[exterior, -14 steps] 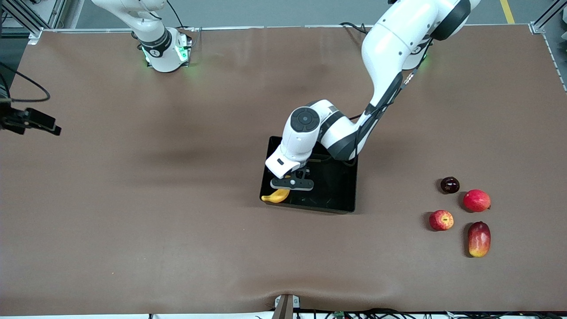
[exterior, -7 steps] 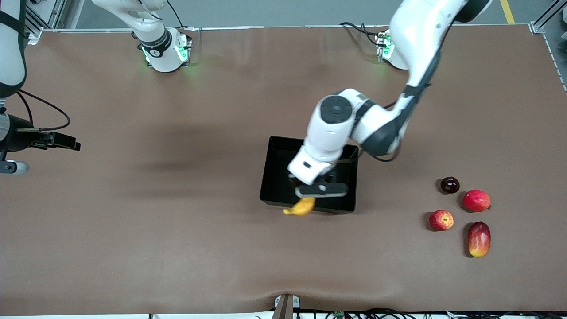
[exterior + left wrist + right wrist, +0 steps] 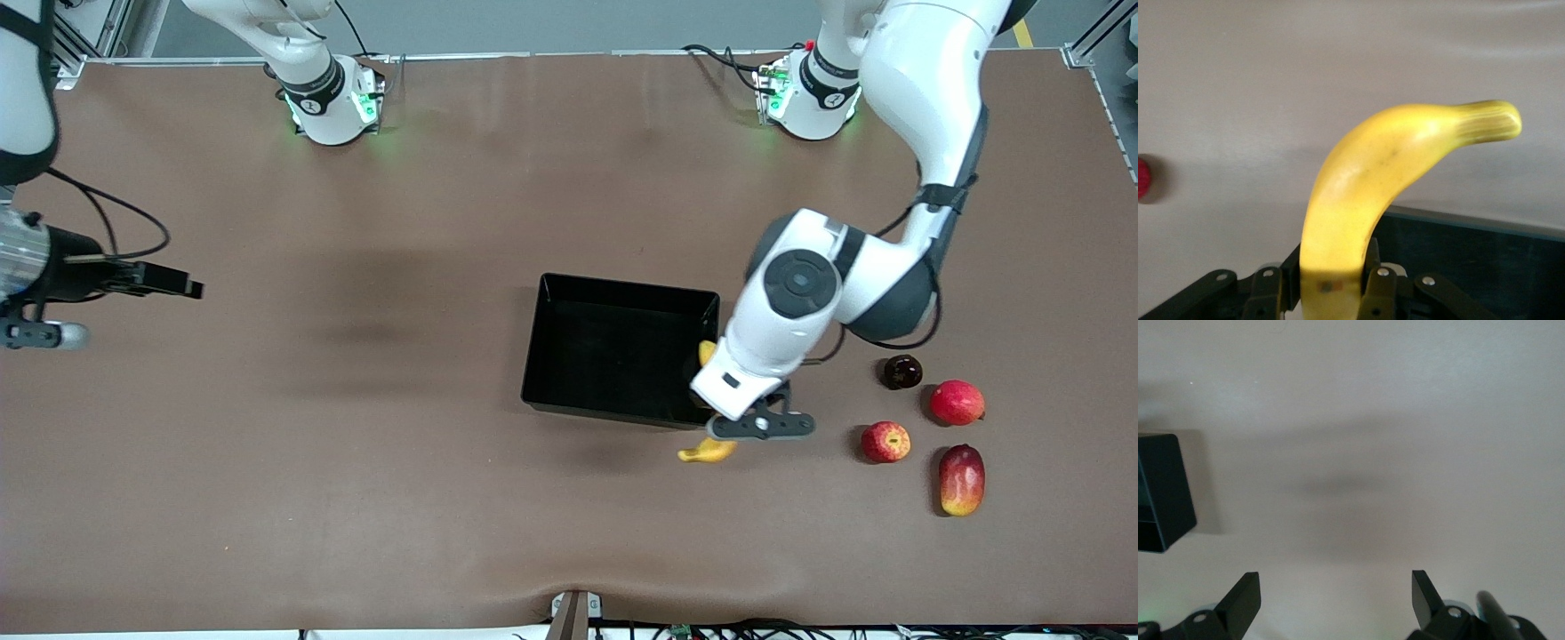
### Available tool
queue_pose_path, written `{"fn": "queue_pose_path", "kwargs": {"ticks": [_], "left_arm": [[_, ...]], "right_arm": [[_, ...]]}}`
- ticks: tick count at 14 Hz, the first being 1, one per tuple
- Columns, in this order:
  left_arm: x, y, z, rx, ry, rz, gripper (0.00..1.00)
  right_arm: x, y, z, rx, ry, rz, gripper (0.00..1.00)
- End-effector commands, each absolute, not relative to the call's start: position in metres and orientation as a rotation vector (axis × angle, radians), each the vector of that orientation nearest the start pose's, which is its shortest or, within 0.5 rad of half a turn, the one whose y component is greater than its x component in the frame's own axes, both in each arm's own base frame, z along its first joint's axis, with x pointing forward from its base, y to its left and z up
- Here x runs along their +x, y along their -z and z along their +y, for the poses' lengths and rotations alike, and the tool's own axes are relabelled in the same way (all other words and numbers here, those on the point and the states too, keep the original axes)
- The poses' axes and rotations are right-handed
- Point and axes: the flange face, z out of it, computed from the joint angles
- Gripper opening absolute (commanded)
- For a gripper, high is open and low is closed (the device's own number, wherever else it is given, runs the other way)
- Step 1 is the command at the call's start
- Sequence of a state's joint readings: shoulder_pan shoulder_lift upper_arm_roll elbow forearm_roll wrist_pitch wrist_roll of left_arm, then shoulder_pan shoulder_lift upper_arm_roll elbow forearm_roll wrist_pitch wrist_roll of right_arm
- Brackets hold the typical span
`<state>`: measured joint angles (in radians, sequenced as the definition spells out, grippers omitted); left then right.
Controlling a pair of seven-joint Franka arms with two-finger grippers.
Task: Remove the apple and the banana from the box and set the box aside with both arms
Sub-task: 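Carry the banana toward the fruits while the right gripper reaches the tray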
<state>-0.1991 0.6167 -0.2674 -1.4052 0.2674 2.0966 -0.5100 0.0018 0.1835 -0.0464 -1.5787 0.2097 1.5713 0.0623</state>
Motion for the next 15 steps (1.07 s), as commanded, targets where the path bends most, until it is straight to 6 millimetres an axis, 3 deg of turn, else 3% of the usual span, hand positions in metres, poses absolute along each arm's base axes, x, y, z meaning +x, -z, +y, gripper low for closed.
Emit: {"fn": "queue_pose_path", "kwargs": {"ticks": [1,3,7,11,13,15], "left_arm": [[0.675,-0.345,-0.240,-3.058,0.127,0.181,0.00],[0.683,-0.329,-0.207,-3.047,0.079,0.211,0.00],[0.692,-0.305,-0.168,-3.038,0.012,0.300,0.00],[0.695,-0.279,-0.145,-3.008,-0.046,0.380,0.00],[0.690,-0.259,-0.141,-2.915,-0.066,0.451,0.00],[0.687,-0.241,-0.131,-2.892,-0.092,0.463,0.00]], "right_arm": [[0.608,-0.505,0.047,-2.927,-0.284,0.224,1.00],[0.616,-0.488,0.083,-2.936,-0.269,0.255,1.00],[0.622,-0.454,0.179,-2.951,-0.210,0.361,1.00],[0.616,-0.397,0.281,-2.960,-0.140,0.350,1.00],[0.611,-0.367,0.317,-2.967,-0.111,0.307,1.00],[0.606,-0.341,0.339,-2.969,-0.115,0.334,1.00]]}}
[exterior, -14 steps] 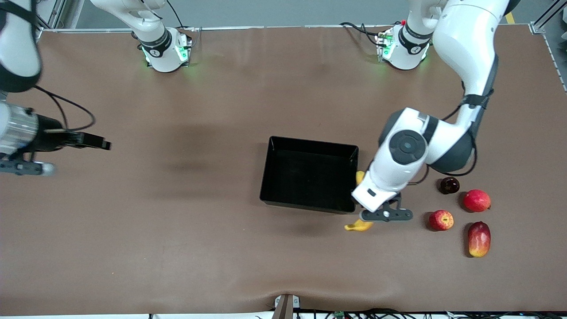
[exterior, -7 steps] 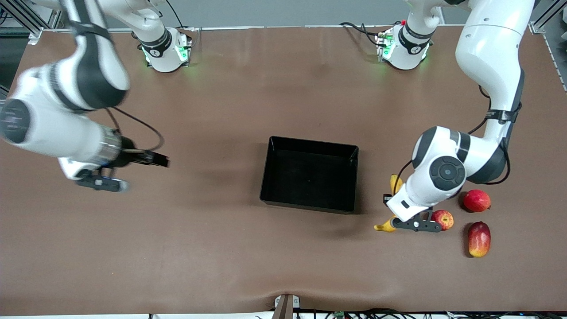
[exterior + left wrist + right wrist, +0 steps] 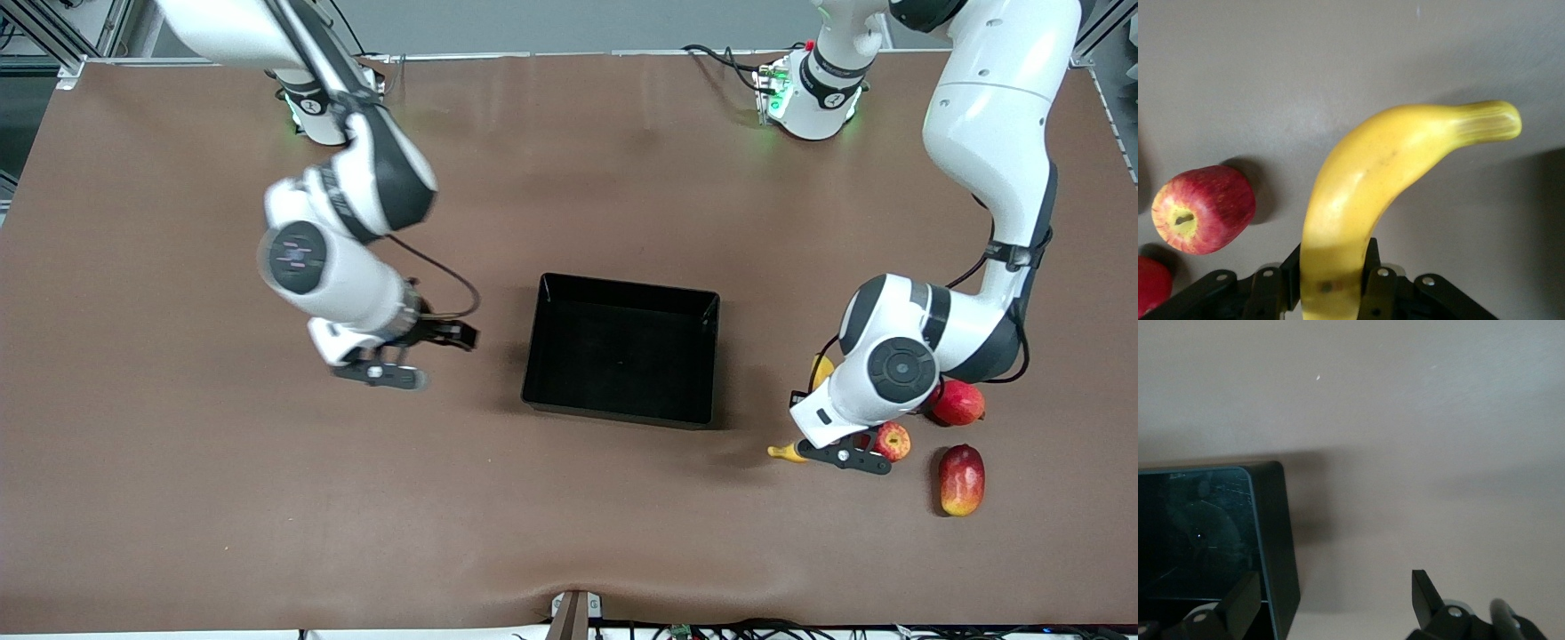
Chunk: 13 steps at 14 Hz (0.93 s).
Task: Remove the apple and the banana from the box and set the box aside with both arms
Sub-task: 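Carry the banana toward the fruits while the right gripper reaches the tray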
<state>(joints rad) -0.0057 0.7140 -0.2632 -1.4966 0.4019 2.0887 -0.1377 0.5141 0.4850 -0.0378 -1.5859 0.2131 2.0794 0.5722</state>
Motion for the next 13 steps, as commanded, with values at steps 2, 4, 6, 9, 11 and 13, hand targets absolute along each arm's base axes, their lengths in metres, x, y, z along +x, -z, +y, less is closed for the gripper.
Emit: {"fn": "queue_pose_path", "kwargs": {"ticks": [2,4,6,9,11,13], "left_arm": [[0.683,-0.221,-0.123,-2.861,-0.090,0.500,0.00],[0.682,-0.209,-0.113,-2.843,-0.071,0.521,0.00],[0.681,-0.197,-0.104,-2.838,-0.074,0.526,0.00],[0.680,-0.181,-0.100,-2.824,-0.075,0.545,0.00],[0.679,-0.173,-0.098,-2.831,-0.079,0.536,0.00],[0.680,-0.172,-0.096,-2.837,-0.067,0.531,0.11]], "right_arm": [[0.594,-0.310,0.373,-2.973,-0.095,0.355,1.00],[0.581,-0.276,0.408,-2.954,-0.045,0.418,1.00],[0.573,-0.257,0.431,-2.934,-0.017,0.471,1.00],[0.567,-0.246,0.440,-2.946,-0.031,0.458,0.42],[0.567,-0.246,0.440,-2.949,-0.029,0.445,0.00],[0.565,-0.246,0.443,-2.956,-0.026,0.424,0.00]]}}
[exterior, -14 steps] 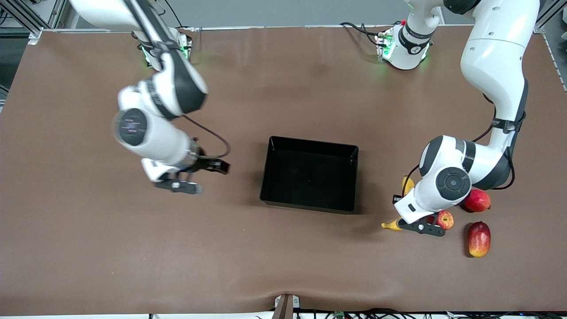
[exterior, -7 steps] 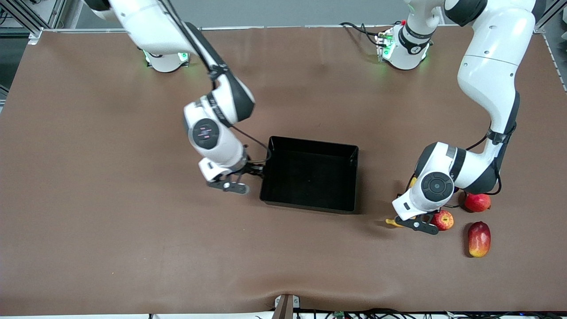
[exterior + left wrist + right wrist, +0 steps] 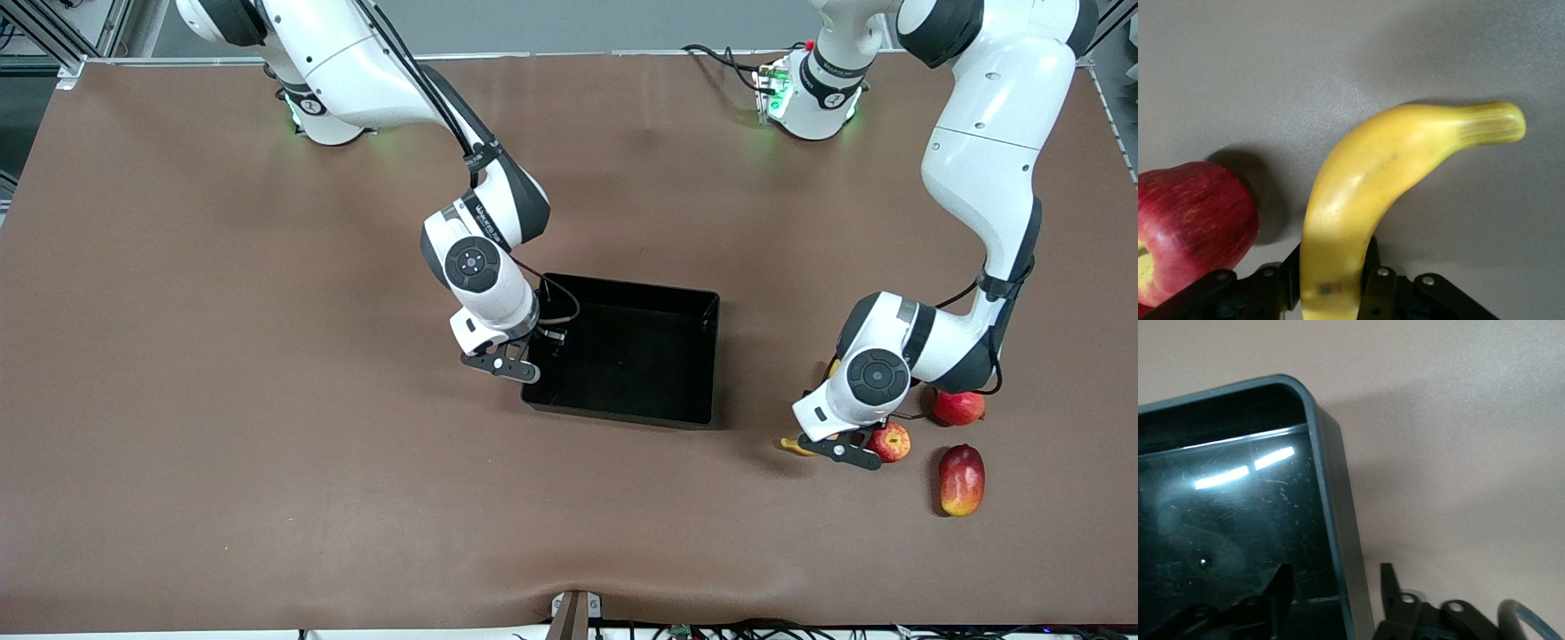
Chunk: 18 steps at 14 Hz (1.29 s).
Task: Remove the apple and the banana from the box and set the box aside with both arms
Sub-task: 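Drag the tray with the right gripper while the left gripper lowers the banana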
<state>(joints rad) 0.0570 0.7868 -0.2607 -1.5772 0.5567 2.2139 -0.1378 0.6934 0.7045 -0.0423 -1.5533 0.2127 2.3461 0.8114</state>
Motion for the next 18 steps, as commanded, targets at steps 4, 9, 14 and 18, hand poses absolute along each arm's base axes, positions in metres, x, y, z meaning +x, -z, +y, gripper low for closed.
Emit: {"fn": "queue_pose_path", "kwargs": {"ticks": [4,9,14,18], "left_arm": [[0.686,-0.192,-0.099,-2.857,-0.029,0.493,1.00],[0.683,-0.297,-0.134,-2.891,0.056,0.372,1.00],[0.679,-0.408,-0.133,-2.979,0.136,0.237,1.00],[0.673,-0.469,-0.110,-3.042,0.201,0.116,1.00]], "right_arm": [[0.576,-0.265,0.436,-2.931,-0.021,0.455,0.00],[0.596,-0.318,0.406,-2.944,-0.093,0.494,0.00],[0.627,-0.387,0.307,-2.967,-0.173,0.415,0.00],[0.653,-0.421,0.173,-2.965,-0.245,0.365,0.00]]}}
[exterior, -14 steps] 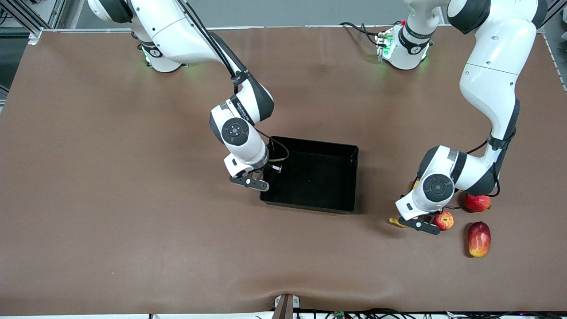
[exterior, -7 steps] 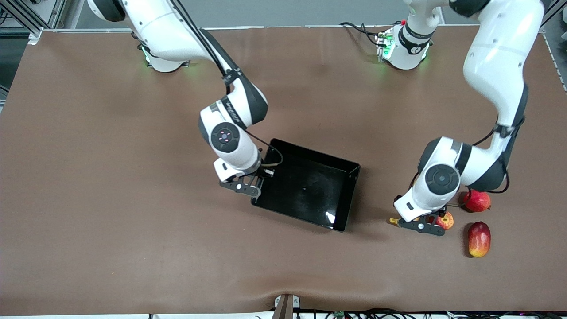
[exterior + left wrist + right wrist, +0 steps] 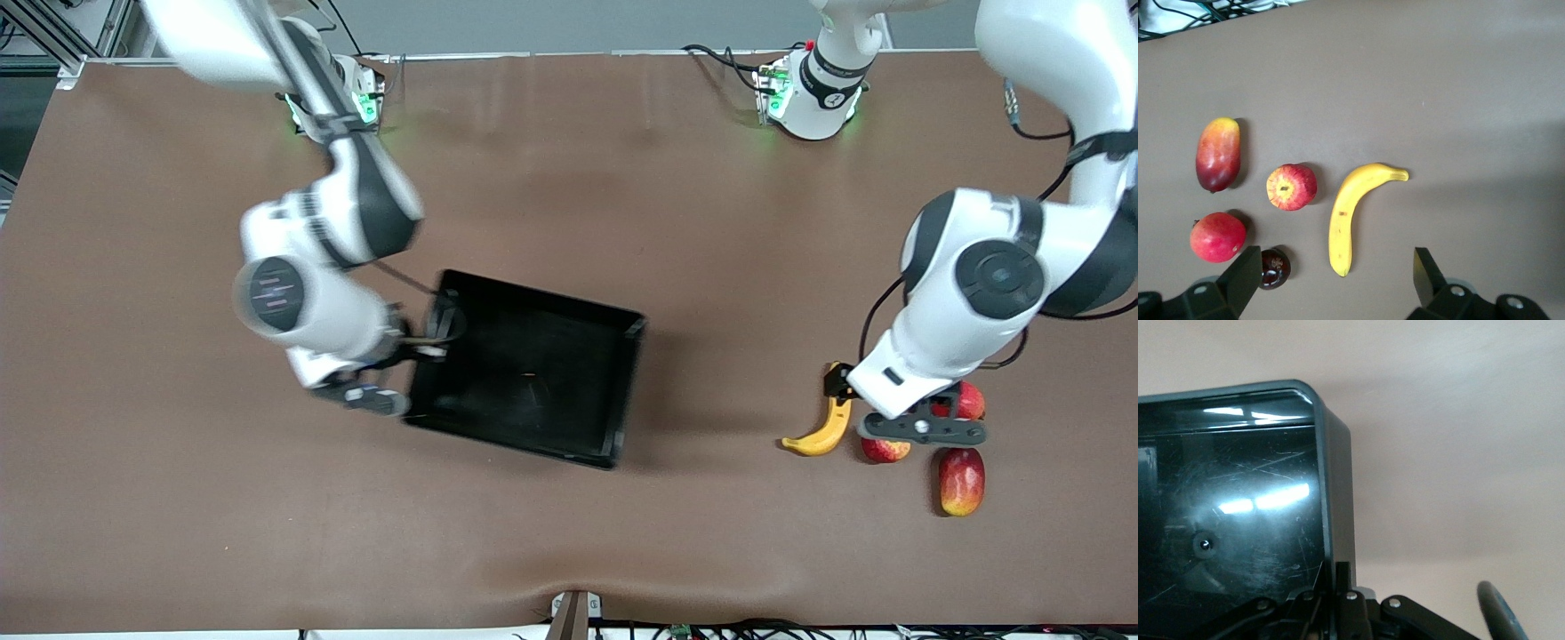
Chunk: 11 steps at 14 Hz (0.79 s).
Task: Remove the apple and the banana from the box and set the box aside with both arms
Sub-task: 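Drag the tray with the right gripper while the left gripper lowers the banana, then release the tray with the right gripper while the left gripper withdraws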
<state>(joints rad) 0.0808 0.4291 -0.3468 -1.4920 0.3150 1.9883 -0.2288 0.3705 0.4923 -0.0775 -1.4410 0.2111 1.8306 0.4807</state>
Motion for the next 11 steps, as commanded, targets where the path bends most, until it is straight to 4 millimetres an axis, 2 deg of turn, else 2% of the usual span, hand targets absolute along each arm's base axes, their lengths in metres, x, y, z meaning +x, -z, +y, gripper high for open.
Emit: {"fn": "queue_pose_path", "kwargs": {"ticks": [1,4,7,11], "left_arm": [[0.668,-0.478,-0.106,-3.062,0.184,0.087,1.00],[0.651,-0.516,-0.102,-3.079,0.165,0.042,1.00],[0.636,-0.545,-0.098,-3.059,0.179,0.027,1.00],[0.620,-0.577,-0.097,-3.041,0.208,0.017,1.00]], "right_arm": [[0.657,-0.425,0.143,-2.964,-0.260,0.371,0.00],[0.664,-0.425,0.054,-2.965,-0.261,0.237,0.00],[0.663,-0.404,-0.034,-2.991,-0.245,0.161,0.00],[0.641,-0.348,-0.120,-2.990,-0.201,0.108,0.00]]}}
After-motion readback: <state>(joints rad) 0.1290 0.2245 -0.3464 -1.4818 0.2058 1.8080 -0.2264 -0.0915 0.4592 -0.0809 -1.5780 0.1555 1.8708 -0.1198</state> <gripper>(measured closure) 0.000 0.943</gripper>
